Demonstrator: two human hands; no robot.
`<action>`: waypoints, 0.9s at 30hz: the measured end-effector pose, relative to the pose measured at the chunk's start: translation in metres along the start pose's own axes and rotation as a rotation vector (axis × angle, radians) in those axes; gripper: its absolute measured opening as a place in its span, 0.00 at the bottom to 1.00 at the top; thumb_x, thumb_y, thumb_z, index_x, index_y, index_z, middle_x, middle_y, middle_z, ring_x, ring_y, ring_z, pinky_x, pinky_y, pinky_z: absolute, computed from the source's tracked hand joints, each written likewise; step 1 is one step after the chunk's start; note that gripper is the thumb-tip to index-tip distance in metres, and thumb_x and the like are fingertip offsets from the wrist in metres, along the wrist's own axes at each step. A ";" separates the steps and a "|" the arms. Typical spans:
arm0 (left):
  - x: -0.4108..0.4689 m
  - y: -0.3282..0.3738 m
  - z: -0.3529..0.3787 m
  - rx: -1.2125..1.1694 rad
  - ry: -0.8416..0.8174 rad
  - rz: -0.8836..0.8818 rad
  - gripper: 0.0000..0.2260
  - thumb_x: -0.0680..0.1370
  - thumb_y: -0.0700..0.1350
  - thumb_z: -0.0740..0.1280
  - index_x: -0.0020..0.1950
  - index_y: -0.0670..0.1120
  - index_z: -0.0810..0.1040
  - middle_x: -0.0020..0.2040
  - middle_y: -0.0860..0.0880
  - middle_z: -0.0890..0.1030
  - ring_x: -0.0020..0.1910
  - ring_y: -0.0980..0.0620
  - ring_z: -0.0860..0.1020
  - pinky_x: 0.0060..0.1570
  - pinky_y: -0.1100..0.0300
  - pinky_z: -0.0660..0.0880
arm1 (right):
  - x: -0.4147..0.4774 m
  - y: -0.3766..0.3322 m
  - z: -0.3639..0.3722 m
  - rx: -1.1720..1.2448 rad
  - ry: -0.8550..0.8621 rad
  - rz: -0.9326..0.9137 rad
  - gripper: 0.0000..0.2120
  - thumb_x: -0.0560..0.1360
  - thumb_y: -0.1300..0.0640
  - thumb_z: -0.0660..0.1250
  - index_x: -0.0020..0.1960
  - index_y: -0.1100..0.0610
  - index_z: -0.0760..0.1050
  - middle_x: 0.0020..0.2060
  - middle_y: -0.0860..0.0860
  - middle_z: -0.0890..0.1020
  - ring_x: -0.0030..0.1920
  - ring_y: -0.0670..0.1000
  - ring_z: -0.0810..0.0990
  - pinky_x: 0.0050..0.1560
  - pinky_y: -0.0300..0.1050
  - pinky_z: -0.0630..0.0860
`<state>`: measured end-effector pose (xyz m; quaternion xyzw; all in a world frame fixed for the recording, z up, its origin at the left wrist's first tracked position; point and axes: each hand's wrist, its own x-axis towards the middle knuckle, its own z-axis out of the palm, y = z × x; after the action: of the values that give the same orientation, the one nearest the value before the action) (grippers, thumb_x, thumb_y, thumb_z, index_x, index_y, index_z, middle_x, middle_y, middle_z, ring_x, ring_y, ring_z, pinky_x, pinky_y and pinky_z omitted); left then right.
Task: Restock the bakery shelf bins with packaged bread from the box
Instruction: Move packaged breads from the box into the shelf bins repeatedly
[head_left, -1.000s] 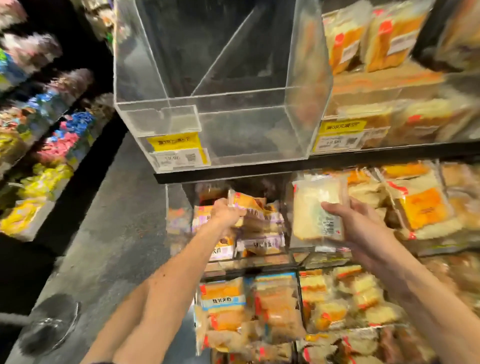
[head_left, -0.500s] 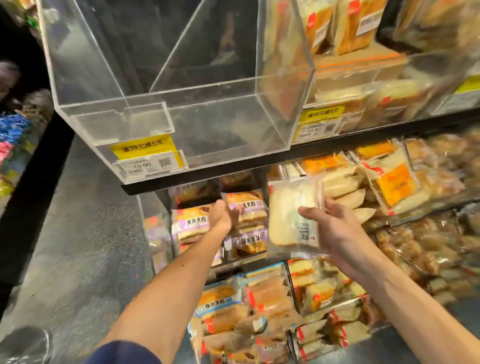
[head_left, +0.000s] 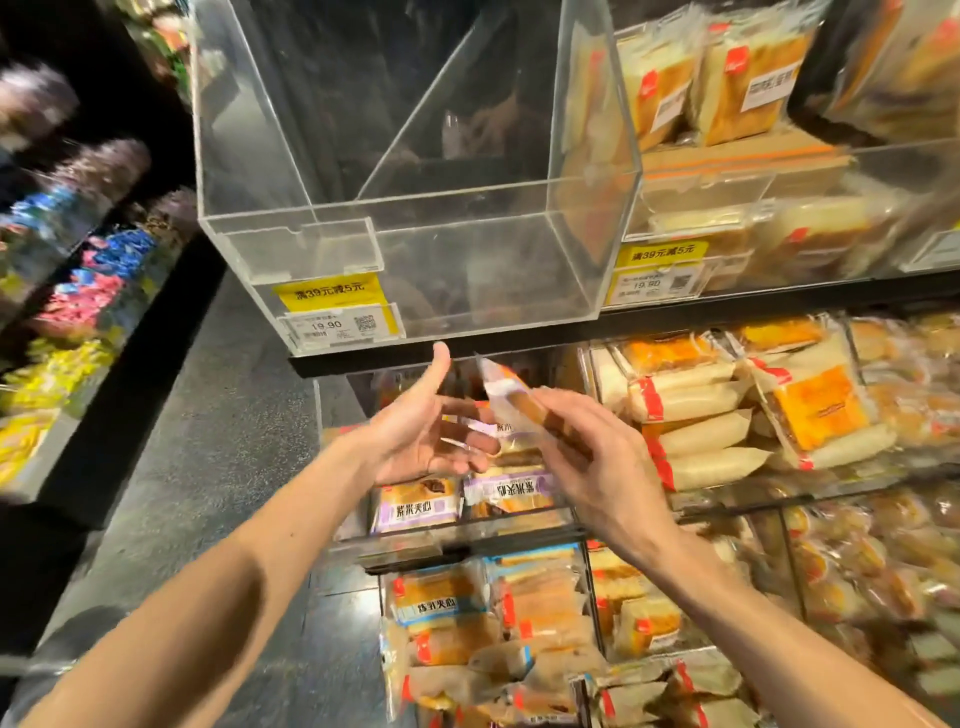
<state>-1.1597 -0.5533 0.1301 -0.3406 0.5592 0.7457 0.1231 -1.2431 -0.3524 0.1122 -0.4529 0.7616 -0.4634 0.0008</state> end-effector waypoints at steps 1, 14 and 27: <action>-0.012 0.001 -0.001 -0.032 -0.039 -0.004 0.42 0.70 0.77 0.51 0.57 0.42 0.80 0.46 0.39 0.83 0.37 0.44 0.83 0.31 0.60 0.80 | -0.001 0.002 0.010 -0.059 -0.024 -0.108 0.21 0.74 0.64 0.70 0.66 0.54 0.78 0.61 0.46 0.80 0.62 0.42 0.76 0.66 0.32 0.68; -0.036 -0.039 -0.035 -0.067 0.286 0.190 0.12 0.79 0.36 0.66 0.63 0.37 0.77 0.55 0.42 0.85 0.56 0.46 0.83 0.60 0.47 0.78 | 0.023 0.005 0.041 0.291 -0.301 0.579 0.31 0.73 0.44 0.73 0.71 0.49 0.63 0.65 0.47 0.75 0.55 0.40 0.78 0.54 0.38 0.78; 0.025 -0.074 -0.051 1.096 0.691 0.103 0.21 0.79 0.42 0.67 0.70 0.46 0.66 0.57 0.41 0.79 0.62 0.38 0.75 0.59 0.44 0.74 | 0.048 0.033 0.107 0.240 -0.720 0.870 0.07 0.75 0.60 0.74 0.42 0.58 0.77 0.36 0.53 0.83 0.32 0.48 0.81 0.37 0.45 0.83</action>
<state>-1.1175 -0.5801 0.0513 -0.4215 0.8816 0.2046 0.0564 -1.2491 -0.4551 0.0480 -0.2241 0.7717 -0.3201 0.5017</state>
